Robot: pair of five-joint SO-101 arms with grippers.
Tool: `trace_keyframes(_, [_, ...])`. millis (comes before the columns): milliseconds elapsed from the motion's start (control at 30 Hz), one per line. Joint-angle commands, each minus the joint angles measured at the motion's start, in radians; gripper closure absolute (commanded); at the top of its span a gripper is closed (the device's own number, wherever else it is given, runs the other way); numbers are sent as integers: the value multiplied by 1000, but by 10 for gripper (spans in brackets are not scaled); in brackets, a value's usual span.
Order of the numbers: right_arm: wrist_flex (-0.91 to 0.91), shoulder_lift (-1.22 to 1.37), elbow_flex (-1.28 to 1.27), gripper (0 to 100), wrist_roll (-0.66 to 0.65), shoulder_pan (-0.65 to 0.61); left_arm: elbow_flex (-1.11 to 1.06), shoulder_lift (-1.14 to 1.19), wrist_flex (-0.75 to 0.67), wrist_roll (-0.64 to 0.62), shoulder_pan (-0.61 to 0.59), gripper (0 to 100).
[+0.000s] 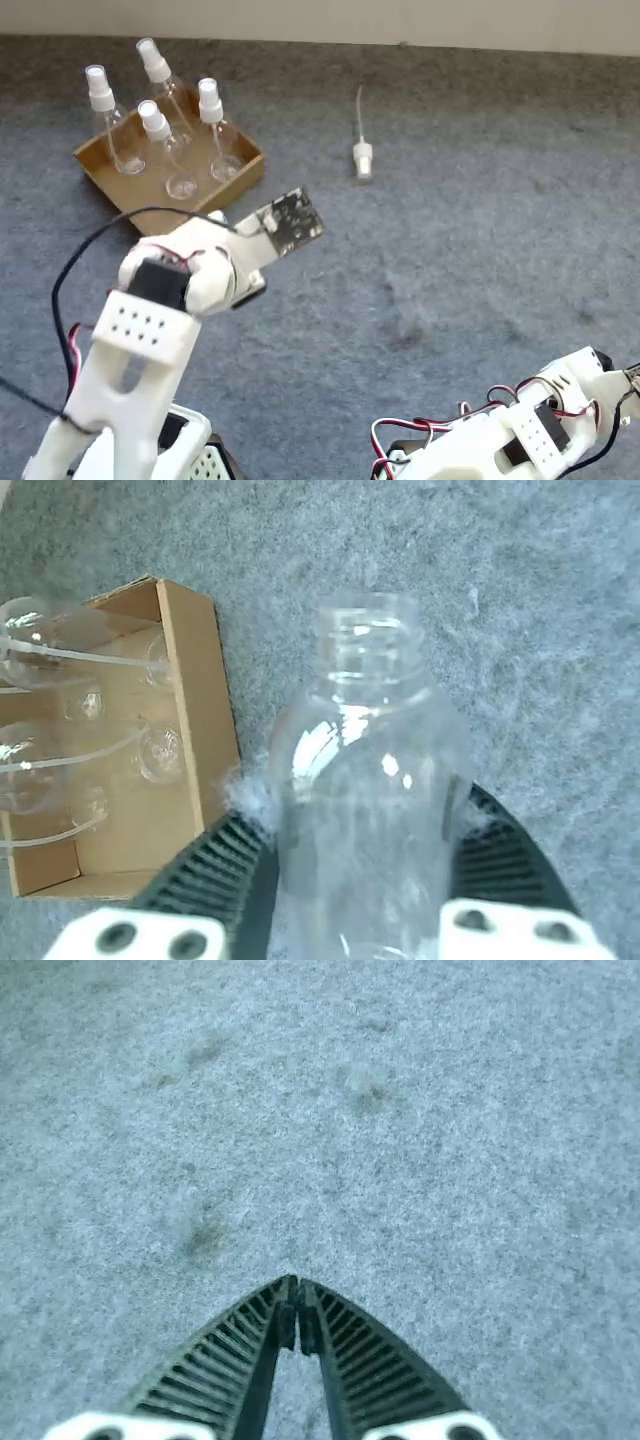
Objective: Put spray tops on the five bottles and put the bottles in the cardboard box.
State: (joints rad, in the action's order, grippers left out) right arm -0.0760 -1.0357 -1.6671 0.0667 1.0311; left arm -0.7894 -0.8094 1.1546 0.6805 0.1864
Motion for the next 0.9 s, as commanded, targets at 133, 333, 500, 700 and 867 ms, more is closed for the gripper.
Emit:
trace_keyframes(133, [-7,-12,-102,993,9,2,-127,-202,-74,-63,1,923])
trace_keyframes(333, [-7,-12,-102,993,9,2,-325,-302,-377,-318,-156,923])
trace_keyframes(500, [-7,-13,-102,993,9,-7,-495,-355,-574,-328,-163,923])
trace_keyframes(700, [-8,-8,-102,993,11,-64,-647,-401,-852,-333,-147,923])
trace_keyframes(867, [-8,-7,-102,993,14,-64,-742,-407,-984,-333,-33,923])
